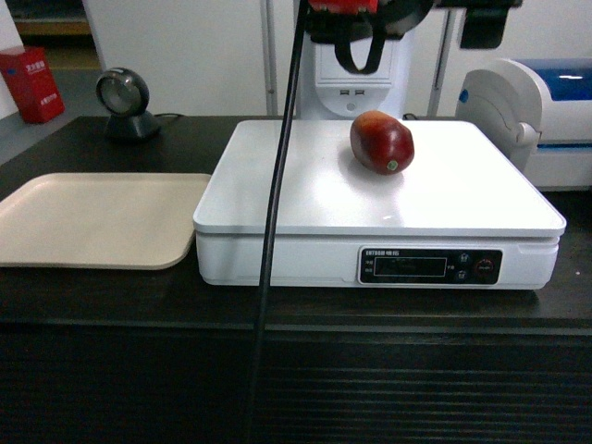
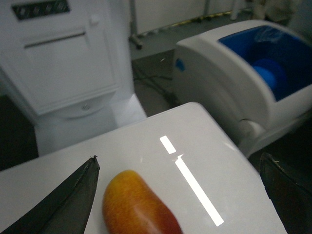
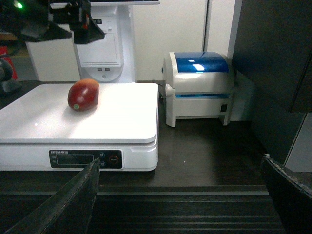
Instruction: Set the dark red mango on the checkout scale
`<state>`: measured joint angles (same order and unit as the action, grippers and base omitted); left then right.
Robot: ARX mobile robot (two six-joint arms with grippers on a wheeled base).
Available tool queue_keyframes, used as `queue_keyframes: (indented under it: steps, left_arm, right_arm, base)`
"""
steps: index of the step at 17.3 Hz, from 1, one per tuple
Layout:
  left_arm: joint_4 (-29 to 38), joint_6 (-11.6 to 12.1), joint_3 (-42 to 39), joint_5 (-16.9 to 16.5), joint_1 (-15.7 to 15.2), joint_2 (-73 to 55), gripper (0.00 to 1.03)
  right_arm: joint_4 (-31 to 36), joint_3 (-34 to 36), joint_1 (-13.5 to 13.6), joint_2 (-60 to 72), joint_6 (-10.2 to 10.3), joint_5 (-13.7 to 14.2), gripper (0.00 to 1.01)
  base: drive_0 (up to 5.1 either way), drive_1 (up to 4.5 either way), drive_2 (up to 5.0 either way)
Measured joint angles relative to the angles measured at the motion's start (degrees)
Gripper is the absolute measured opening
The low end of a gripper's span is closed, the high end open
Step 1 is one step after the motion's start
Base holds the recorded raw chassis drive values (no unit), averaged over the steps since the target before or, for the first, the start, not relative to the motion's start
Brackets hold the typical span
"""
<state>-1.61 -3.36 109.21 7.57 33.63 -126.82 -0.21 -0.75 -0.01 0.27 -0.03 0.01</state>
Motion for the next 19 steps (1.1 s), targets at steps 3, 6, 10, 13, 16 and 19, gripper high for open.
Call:
queue_keyframes:
  steps: [3, 6, 10, 13, 16, 19]
  left_arm:
    - [15.8, 4.1, -13.2, -9.3, 0.2, 10.6, 0.98]
    - [32.8, 11.7, -28.5, -8.5, -2.4, 24.8, 0.98]
    - [35.9, 12.3, -39.4, -7.4, -8.3, 37.8, 0.98]
    - [20.0, 6.9, -47.8, 8.1, -12.7, 48.9, 0.77]
    - [25.7, 3.9, -67.4, 6.1, -22.5, 64.3, 0.43]
    - [30.2, 3.7, -81.4, 1.3, -24.2, 70.1, 0.08]
  right_arm:
    - [0.0, 0.0, 0.0, 0.0, 0.0, 0.0, 0.98]
    - [0.0, 0.0, 0.0, 0.0, 0.0, 0.0, 0.98]
    - [0.0, 0.0, 0.0, 0.0, 0.0, 0.0, 0.98]
    - [0.0, 0.0, 0.0, 0.0, 0.0, 0.0, 0.98]
    - [0.0, 0.0, 0.0, 0.0, 0.0, 0.0, 0.98]
    - [0.0, 0.0, 0.0, 0.0, 0.0, 0.0, 0.98]
  base:
    - [0.0, 0.0, 0.0]
    - [0.0, 0.0, 0.0]
    - [0.0, 0.0, 0.0]
    - [0.0, 0.0, 0.0]
    - [0.0, 0.0, 0.0]
    - [0.0, 0.0, 0.0]
